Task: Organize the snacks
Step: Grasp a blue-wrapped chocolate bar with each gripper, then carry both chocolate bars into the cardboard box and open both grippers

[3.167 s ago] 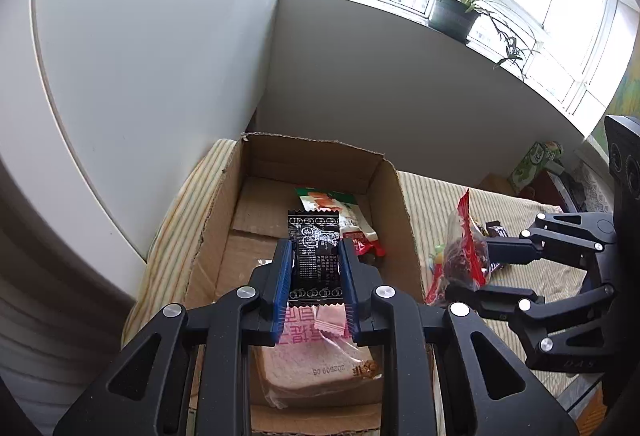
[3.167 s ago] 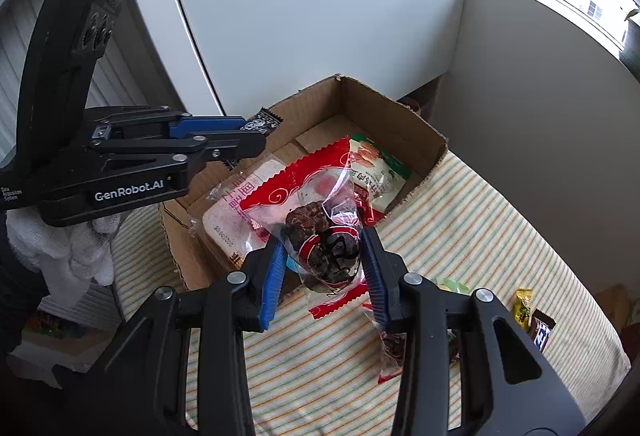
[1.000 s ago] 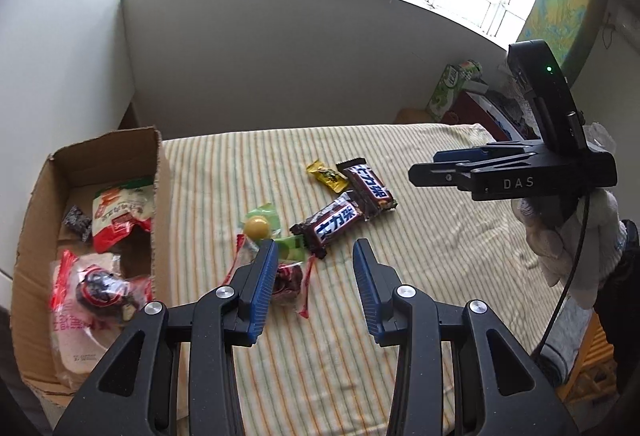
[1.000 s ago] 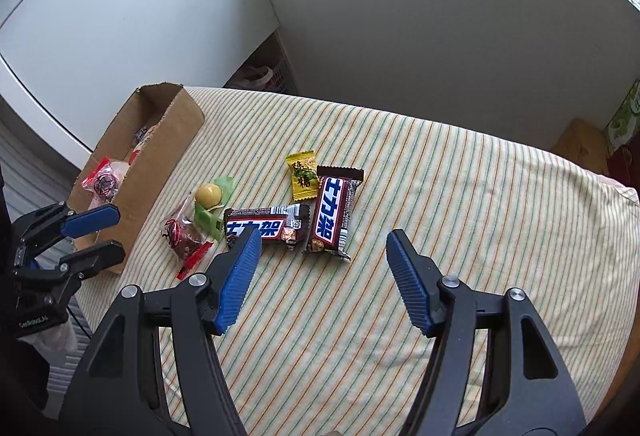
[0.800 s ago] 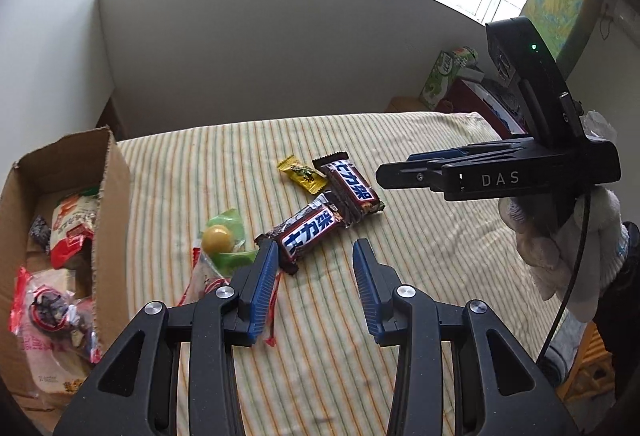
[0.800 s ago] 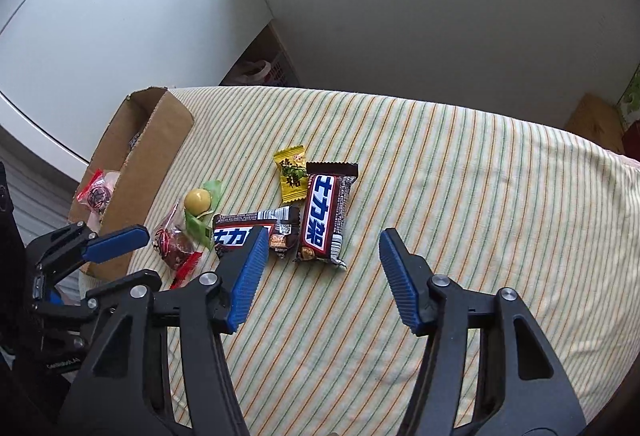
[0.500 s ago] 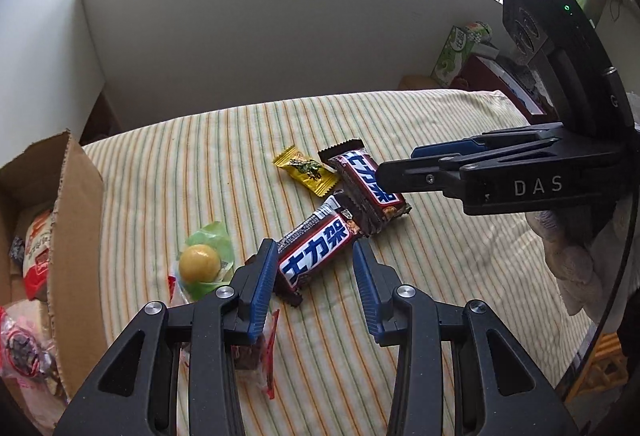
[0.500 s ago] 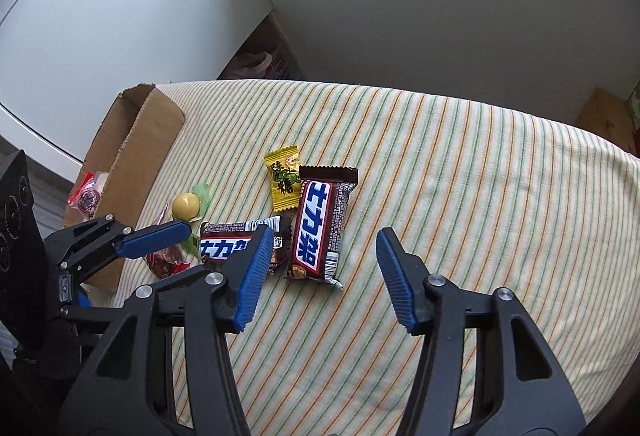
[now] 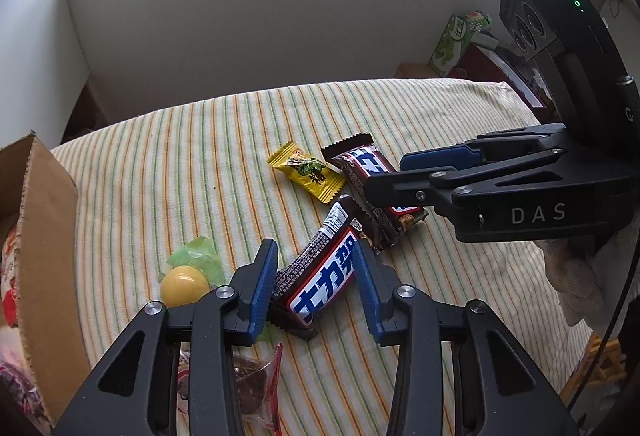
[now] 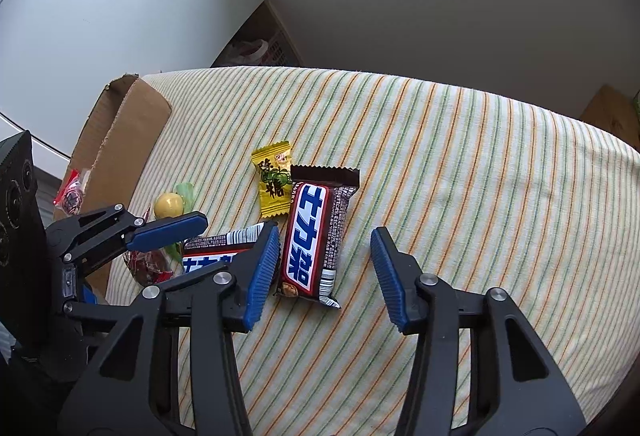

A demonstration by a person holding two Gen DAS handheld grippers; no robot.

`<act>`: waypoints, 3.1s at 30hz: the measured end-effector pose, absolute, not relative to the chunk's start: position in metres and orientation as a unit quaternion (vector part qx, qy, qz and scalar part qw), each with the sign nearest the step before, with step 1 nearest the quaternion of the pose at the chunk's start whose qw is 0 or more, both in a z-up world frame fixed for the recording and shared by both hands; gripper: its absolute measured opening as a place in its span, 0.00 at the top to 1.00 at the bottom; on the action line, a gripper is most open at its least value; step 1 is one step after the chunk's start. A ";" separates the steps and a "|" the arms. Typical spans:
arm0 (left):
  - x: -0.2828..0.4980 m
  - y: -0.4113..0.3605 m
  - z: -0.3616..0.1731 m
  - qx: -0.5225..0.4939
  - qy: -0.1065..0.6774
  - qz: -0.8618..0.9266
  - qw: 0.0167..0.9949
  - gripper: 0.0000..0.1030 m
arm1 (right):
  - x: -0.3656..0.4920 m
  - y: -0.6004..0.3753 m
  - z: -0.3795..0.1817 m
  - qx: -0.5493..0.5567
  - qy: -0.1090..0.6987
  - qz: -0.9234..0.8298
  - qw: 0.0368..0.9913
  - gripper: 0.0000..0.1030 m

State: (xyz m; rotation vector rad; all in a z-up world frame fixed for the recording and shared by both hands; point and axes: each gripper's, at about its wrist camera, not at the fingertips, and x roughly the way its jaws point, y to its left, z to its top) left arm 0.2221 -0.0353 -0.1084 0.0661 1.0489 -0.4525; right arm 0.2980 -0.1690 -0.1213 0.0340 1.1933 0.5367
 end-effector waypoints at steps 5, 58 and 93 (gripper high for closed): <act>0.215 -0.055 -0.115 0.076 0.500 -0.216 0.835 0.64 | 0.298 -0.166 -0.122 0.011 0.556 0.251 0.792 0.52; 0.131 0.045 -0.043 -0.024 0.432 -0.192 0.881 0.74 | 0.218 -0.132 -0.042 -0.029 0.513 0.281 0.811 0.71; 0.113 0.217 -0.043 -0.062 0.408 -0.022 0.911 0.74 | 0.220 0.080 -0.024 -0.100 0.497 0.382 0.773 0.71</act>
